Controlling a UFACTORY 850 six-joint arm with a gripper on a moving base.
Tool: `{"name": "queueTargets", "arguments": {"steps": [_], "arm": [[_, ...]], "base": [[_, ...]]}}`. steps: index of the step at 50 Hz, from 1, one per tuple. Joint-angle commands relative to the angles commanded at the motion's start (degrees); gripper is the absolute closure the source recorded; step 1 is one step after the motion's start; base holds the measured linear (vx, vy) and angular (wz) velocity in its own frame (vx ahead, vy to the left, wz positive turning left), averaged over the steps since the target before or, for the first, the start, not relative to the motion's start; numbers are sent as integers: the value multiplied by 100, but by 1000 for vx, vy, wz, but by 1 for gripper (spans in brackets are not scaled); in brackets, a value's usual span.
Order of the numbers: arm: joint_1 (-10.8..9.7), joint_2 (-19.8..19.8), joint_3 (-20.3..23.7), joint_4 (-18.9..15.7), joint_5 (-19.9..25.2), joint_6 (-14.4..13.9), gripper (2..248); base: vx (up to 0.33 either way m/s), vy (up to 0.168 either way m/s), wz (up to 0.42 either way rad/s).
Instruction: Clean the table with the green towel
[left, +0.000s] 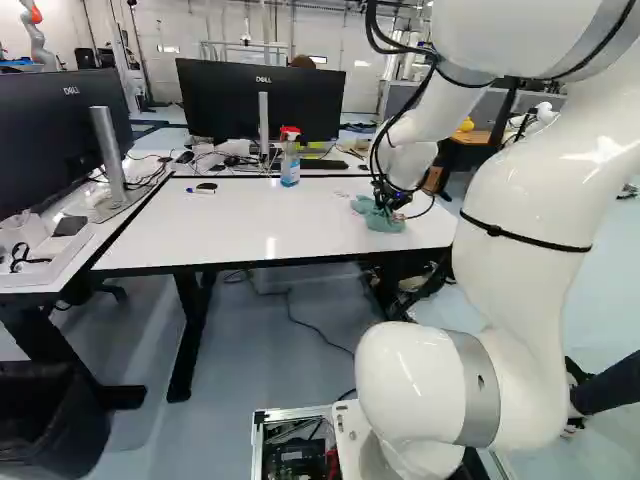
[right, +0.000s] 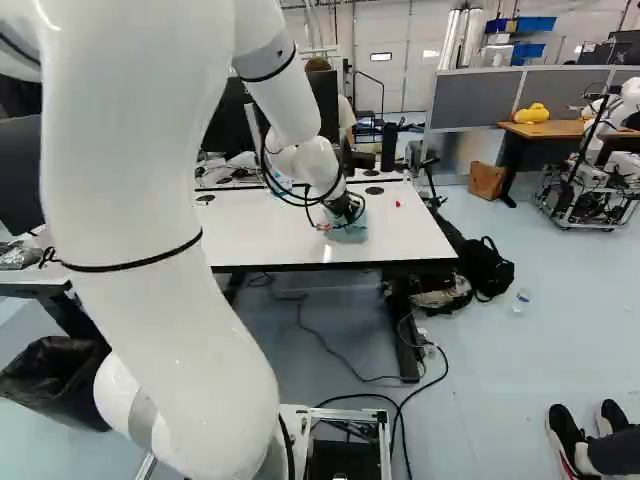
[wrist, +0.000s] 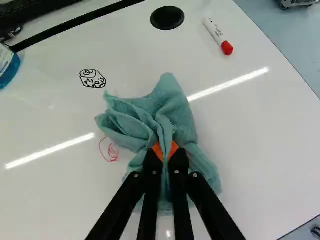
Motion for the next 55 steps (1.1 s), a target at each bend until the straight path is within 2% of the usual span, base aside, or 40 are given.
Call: {"name": "queueTargets", "arguments": {"steps": [15, 28, 40, 55], "arm": [[115, -352, -418, 0, 0, 0, 221], [312, -502, -600, 0, 0, 0, 221], [497, -392, -466, 0, 0, 0, 221], [606, -42, -48, 0, 0, 0, 221]], "base": [[0, 0, 0], [0, 0, 0], [0, 0, 0], [0, 0, 0]]}}
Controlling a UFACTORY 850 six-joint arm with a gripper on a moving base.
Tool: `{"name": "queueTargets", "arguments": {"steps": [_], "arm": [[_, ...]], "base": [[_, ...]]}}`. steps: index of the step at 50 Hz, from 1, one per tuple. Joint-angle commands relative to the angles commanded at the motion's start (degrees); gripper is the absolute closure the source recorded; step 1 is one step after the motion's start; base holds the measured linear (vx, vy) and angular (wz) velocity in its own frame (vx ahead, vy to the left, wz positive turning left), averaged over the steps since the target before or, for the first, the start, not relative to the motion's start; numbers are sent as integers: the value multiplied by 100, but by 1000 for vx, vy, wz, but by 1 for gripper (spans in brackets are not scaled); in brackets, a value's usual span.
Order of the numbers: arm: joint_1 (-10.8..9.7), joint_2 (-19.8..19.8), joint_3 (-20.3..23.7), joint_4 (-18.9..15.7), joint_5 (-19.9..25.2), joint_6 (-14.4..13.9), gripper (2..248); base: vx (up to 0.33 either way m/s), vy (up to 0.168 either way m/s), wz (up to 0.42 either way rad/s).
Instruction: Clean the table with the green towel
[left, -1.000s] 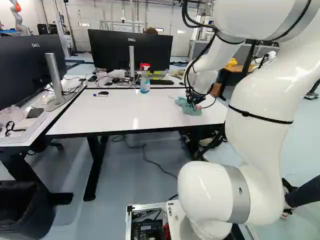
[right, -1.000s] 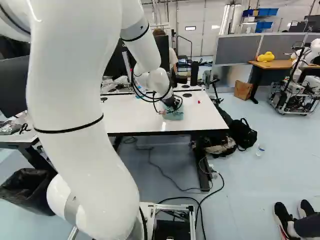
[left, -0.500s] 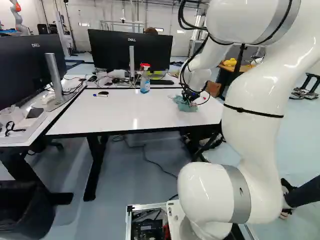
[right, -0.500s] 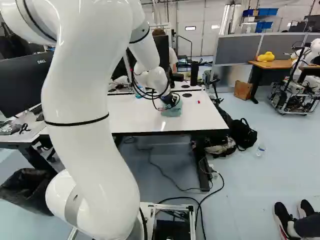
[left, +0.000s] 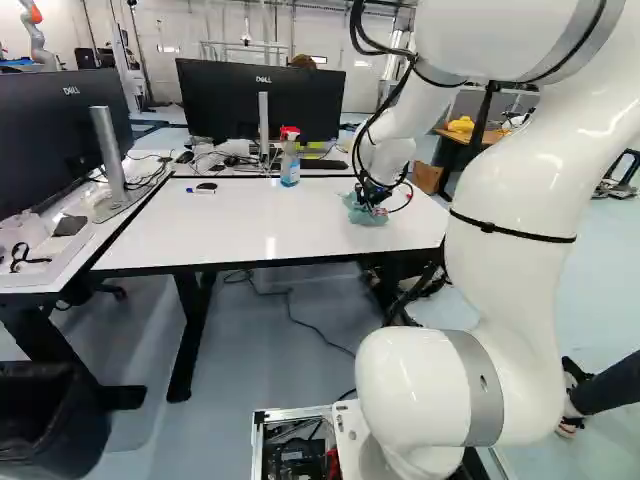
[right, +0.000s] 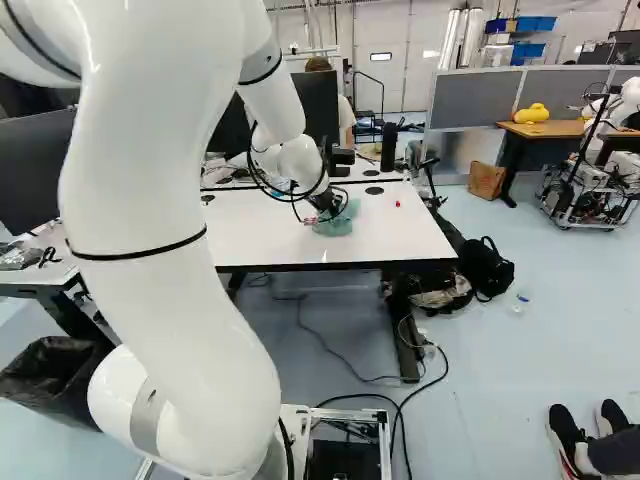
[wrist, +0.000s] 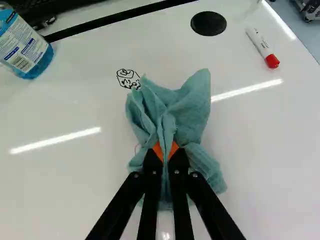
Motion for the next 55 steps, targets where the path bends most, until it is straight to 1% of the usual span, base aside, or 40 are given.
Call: {"name": "queueTargets", "arguments": {"steps": [26, 44, 55], "arm": [[111, 715, 812, 0, 0, 0, 221], [71, 1223, 1353, 0, 0, 0, 221], [69, 1240, 1371, 0, 0, 0, 221]], "base": [[0, 0, 0], [0, 0, 0], [0, 0, 0]]}}
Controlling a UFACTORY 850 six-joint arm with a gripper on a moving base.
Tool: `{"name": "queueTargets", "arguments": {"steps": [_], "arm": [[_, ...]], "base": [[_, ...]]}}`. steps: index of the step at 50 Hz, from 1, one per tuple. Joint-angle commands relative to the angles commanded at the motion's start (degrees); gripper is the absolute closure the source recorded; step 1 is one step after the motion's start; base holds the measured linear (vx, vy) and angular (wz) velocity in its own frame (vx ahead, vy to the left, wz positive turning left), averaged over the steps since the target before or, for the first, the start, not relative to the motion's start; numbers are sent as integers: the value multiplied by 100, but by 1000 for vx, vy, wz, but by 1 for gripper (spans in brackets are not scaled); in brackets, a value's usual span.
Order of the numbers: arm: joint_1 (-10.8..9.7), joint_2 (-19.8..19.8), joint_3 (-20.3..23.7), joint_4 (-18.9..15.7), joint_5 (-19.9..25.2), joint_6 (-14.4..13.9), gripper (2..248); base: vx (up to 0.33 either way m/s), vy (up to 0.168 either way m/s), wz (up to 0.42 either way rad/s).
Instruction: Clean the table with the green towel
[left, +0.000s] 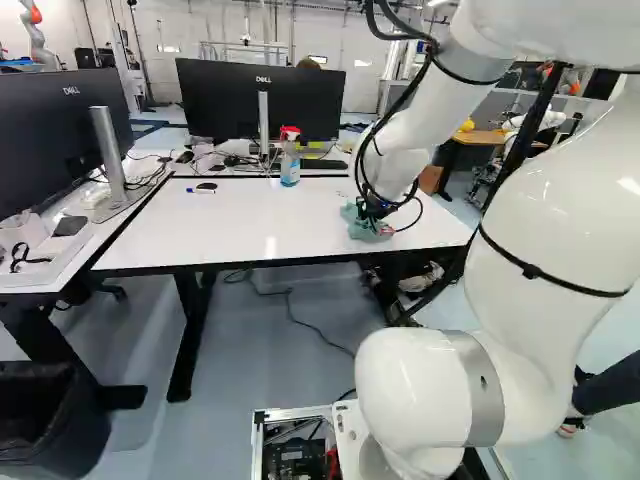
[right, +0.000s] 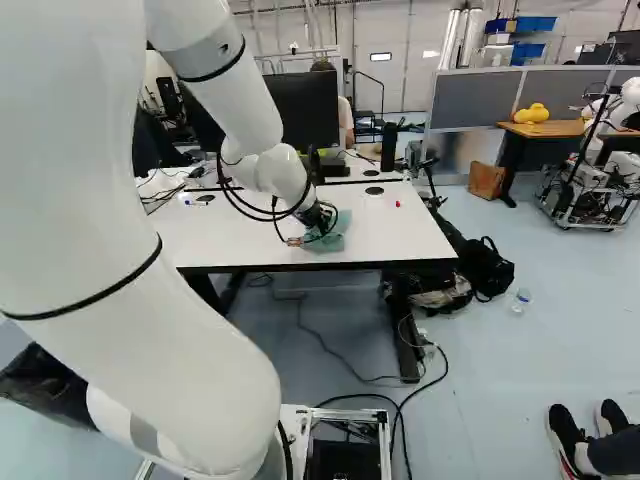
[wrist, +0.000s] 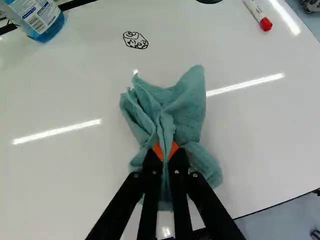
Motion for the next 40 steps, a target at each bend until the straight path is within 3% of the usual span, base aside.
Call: {"name": "queueTargets", "arguments": {"steps": [11, 40], "arm": [[54, 90, 29, 0, 0, 0, 221], [658, 745, 307, 0, 0, 0, 221]], "base": [[0, 0, 0], [0, 0, 0]]}}
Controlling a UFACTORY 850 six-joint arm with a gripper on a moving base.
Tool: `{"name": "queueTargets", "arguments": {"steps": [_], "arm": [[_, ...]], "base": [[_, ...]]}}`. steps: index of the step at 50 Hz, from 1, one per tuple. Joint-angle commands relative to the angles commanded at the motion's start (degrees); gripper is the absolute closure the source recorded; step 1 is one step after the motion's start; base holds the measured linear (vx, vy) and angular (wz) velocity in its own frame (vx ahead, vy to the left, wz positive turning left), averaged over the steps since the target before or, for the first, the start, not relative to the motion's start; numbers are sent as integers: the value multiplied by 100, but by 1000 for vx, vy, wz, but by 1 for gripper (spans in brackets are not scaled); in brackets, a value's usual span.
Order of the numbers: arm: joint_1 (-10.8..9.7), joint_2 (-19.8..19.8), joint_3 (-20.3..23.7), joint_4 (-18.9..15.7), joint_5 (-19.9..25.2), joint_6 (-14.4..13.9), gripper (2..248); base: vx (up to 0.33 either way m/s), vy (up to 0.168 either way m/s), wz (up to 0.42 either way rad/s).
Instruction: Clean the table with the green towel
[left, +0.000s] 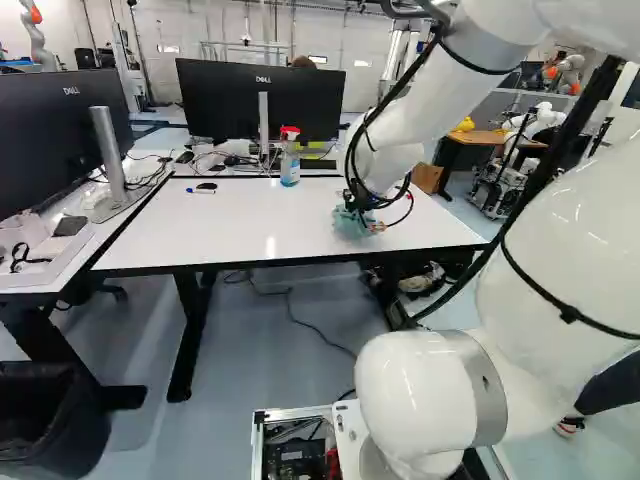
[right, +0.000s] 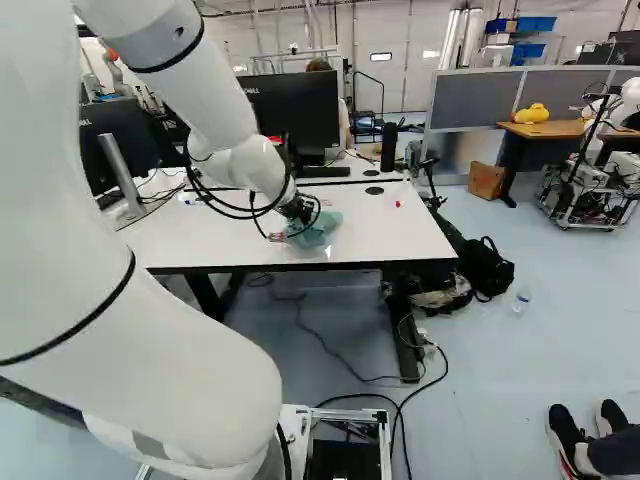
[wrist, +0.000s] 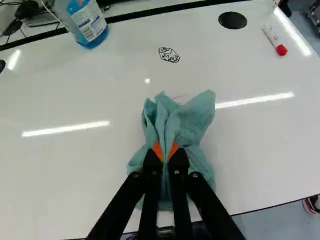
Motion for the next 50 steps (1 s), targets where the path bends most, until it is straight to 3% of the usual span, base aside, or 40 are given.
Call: {"name": "queueTargets", "arguments": {"steps": [31, 50], "arm": [[687, 325, 300, 0, 0, 0, 221], [818, 534, 488, 0, 0, 0, 221]], "base": [[0, 0, 0], [0, 0, 0]]}}
